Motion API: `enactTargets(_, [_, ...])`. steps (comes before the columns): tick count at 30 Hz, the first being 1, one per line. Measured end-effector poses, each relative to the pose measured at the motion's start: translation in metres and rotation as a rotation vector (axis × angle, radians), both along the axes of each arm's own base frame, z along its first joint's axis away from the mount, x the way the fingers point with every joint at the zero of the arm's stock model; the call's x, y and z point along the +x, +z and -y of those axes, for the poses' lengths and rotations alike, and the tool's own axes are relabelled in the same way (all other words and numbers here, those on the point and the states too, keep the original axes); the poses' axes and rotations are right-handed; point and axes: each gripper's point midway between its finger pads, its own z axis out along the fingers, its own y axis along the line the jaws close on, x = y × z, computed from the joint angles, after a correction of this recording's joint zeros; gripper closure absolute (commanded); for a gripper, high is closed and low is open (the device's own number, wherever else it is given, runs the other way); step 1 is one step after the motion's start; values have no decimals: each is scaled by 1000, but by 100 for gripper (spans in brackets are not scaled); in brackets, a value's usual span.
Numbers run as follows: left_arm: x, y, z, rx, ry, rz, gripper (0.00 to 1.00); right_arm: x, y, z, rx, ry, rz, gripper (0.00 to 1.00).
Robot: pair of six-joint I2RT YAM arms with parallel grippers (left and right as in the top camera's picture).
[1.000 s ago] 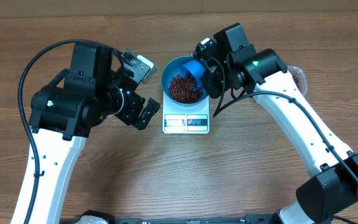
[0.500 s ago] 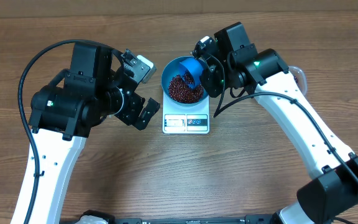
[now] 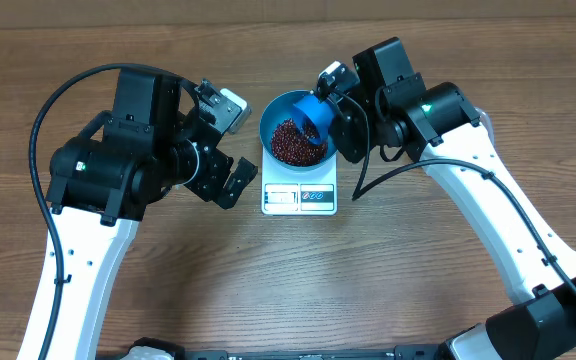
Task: Scoop item into bowl and weigh 150g on scale
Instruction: 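Tilt the scoop with the right gripper to pour beans into the bowl, then carry the scoop right back over the bean tub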
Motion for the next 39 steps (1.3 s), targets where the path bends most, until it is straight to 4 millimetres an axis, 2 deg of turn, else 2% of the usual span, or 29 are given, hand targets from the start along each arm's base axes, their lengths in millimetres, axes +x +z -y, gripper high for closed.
enactTargets(4, [0, 0, 0, 0, 0, 0, 0, -5, -3, 0, -30, 45, 0, 96])
enactTargets(10, [0, 0, 0, 0, 0, 0, 0, -12, -3, -16, -147, 123, 81, 96])
enactTargets(15, [0, 0, 0, 0, 0, 0, 1, -7, -2, -13, -180, 110, 108, 96])
enactTargets(33, [0, 0, 0, 0, 0, 0, 0, 2, 3, -15, -170, 94, 149, 96])
enactTargets(39, [0, 0, 0, 0, 0, 0, 0, 5, 6, -19, -107, 27, 131, 96])
